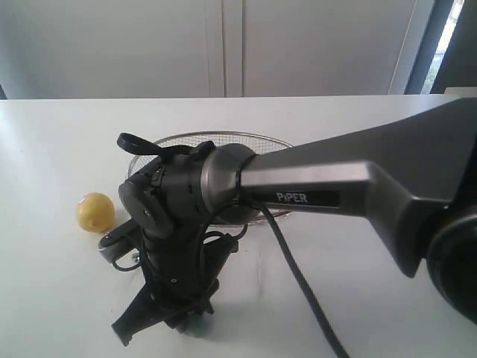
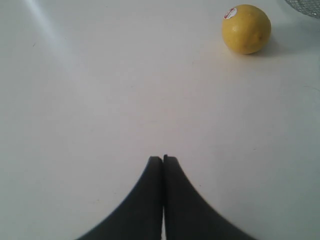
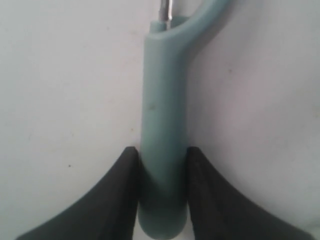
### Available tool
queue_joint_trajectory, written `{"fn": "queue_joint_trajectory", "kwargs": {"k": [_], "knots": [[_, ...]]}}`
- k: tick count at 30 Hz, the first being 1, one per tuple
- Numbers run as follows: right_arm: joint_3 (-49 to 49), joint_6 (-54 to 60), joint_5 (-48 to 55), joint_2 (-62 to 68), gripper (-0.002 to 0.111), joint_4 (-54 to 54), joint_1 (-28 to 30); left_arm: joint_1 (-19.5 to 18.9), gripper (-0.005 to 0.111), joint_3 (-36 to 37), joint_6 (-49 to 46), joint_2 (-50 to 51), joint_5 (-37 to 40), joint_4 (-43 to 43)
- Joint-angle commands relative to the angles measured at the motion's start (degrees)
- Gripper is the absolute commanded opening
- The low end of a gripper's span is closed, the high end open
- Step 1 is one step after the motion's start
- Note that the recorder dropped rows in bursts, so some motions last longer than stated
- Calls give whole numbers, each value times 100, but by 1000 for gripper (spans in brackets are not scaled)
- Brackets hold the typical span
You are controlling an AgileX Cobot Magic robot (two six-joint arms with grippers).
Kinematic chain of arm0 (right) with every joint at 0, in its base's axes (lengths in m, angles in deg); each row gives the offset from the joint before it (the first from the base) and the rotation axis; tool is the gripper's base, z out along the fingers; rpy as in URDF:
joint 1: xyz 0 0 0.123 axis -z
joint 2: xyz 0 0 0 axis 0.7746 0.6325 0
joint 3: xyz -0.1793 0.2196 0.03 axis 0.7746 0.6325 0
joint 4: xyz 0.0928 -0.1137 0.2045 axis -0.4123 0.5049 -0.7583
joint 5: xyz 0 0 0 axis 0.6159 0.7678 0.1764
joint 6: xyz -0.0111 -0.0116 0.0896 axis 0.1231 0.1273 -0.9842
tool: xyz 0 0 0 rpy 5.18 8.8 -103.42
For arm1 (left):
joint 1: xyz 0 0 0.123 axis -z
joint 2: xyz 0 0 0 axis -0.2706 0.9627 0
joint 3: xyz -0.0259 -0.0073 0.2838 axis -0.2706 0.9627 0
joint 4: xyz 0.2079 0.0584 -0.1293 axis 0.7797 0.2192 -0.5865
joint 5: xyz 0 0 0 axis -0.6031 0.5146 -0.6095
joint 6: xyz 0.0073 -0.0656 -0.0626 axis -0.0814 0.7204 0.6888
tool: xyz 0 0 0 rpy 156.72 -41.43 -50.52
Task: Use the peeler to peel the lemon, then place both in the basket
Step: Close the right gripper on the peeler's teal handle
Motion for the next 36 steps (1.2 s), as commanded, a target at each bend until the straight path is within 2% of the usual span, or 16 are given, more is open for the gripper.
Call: {"fn": "queue_joint_trajectory", "kwargs": {"k": [1,23,36], "knots": [[-92,40,218,-55,0,143,-15,8,0,54,-19,-26,47,-32],[-129,-16,95,-591,0,328,-15,8,0,54,-19,-26,47,-32],[-129,-14,726,-843,0,328,-15,8,0,54,-19,-26,47,-32]]}}
